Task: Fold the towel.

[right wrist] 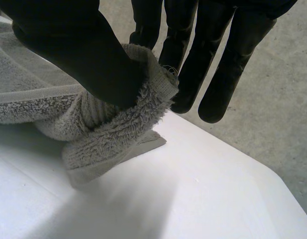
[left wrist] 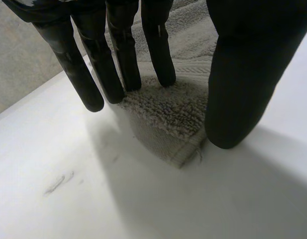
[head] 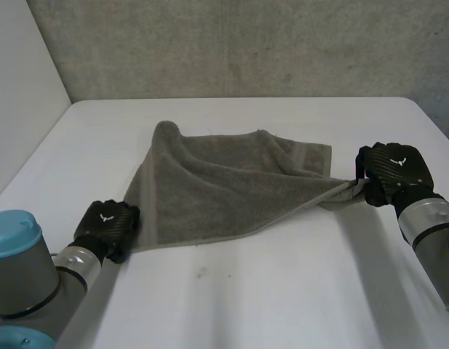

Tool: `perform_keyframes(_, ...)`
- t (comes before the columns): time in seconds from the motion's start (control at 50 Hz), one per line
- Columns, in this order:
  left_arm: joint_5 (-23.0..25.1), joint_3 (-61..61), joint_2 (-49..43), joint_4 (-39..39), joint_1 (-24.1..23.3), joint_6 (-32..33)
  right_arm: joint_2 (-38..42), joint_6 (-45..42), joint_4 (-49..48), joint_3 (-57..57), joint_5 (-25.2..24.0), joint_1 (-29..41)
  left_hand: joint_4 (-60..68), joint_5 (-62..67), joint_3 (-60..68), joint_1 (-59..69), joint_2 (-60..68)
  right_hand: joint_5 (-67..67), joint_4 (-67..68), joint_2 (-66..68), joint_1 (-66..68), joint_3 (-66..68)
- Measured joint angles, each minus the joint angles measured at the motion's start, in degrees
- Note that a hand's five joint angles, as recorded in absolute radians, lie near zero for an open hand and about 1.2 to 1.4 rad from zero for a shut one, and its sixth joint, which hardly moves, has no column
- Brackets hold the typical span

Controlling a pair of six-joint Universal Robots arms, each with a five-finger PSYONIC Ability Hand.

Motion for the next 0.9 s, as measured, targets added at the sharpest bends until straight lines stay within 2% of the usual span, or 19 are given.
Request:
perform_keyframes(0.3, 0.2, 5.7, -3.4, 4.4, 0.0, 0.0, 0.2, -0.1, 0.0, 0.0, 0.0, 0.2, 10.0, 9.9, 10.1, 10.1, 10.1, 0.0, 0.0, 0.0, 0.0, 0.0)
perform_keyframes(0.36, 0.5, 7.5, -4.6, 4.2, 0.0, 0.0, 0.3, -0.2, 0.0, 0.0, 0.0, 0.3, 21.6, 21.5, 21.4, 22.6, 21.5, 0.0, 0.0, 0.0, 0.0, 0.0)
perform_keyframes(0.42, 0.7, 8.7, -5.5, 4.0, 0.0, 0.0, 0.3, -0.2, 0.0, 0.0, 0.0, 0.3, 27.7, 27.4, 27.5, 26.8, 27.9, 0.0, 0.0, 0.0, 0.0, 0.0)
perform_keyframes(0.66, 1.4, 10.5, -6.5, 2.9, 0.2, 0.2, 0.0, -0.6, 0.3, -0.5, 0.0, 0.0, 33.1, 31.7, 32.6, 29.4, 32.9, 0.0, 0.0, 0.0, 0.0, 0.0)
perform_keyframes(0.8, 1.4, 8.2, 3.3, -2.1, 2.1, 0.1, -2.9, -4.2, 4.4, -2.5, 0.1, -0.2, 33.3, 31.7, 32.9, 29.8, 33.1, 0.0, 0.0, 0.0, 0.0, 0.0)
perform_keyframes(0.9, 1.4, 7.0, 15.0, -7.8, 2.7, -0.1, -8.0, -8.8, 11.0, -5.4, 0.2, -0.3, 33.4, 31.7, 32.9, 29.8, 33.2, 0.0, 0.0, 0.0, 0.0, 0.0)
